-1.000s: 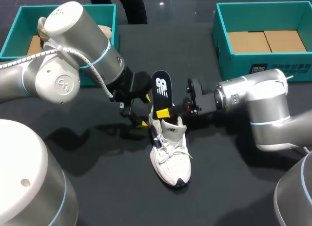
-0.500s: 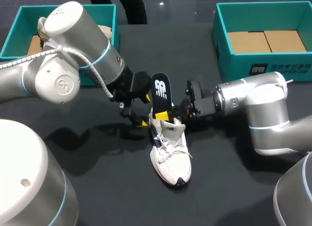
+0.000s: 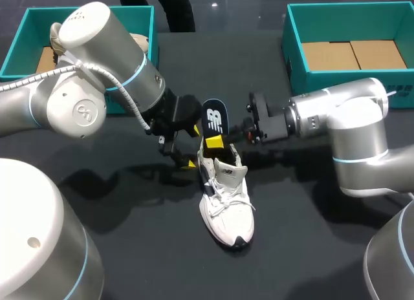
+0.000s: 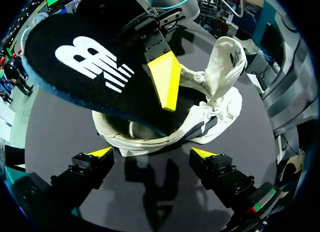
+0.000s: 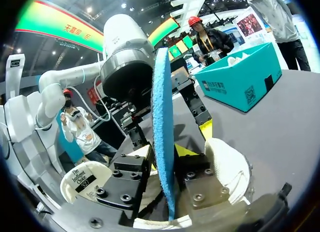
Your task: Take the shoe out of the shoebox, open the shoe tongue, remove and reinsert the insole, then place the shoe into the shoebox
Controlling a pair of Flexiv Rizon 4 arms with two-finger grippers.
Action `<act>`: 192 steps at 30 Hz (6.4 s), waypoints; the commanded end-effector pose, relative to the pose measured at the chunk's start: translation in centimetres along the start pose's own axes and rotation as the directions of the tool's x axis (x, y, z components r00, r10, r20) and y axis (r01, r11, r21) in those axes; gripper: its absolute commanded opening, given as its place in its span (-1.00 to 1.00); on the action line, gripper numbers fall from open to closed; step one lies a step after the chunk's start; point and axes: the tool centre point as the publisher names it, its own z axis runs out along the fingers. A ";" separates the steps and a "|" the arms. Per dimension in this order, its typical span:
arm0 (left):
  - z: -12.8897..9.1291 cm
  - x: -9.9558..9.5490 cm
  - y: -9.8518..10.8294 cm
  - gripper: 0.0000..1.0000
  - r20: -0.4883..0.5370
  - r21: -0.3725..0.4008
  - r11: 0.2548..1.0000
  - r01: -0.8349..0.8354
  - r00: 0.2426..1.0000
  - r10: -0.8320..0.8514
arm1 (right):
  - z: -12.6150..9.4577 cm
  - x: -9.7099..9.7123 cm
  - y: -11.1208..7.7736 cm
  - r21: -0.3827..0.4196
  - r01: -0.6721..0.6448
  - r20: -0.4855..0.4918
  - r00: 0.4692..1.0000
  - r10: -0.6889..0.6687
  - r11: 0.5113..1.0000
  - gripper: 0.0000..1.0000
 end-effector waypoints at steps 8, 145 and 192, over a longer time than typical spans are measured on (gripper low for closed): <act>0.1 0.0 0.0 1.00 0.001 -0.001 1.000 0.000 1.000 0.000 | -0.4 -2.3 -2.4 -0.046 -0.097 -0.050 0.994 0.094 0.994 -1.00; -0.7 0.3 0.4 1.00 -0.011 0.005 1.000 -0.017 1.000 0.017 | -0.9 0.2 0.3 0.143 -0.099 0.204 0.977 0.069 0.985 -0.06; -11.9 -1.3 7.8 1.00 -0.131 -0.101 0.968 -0.230 0.967 0.216 | -13.8 -2.4 4.7 0.384 -0.550 0.544 0.784 0.300 0.742 -0.41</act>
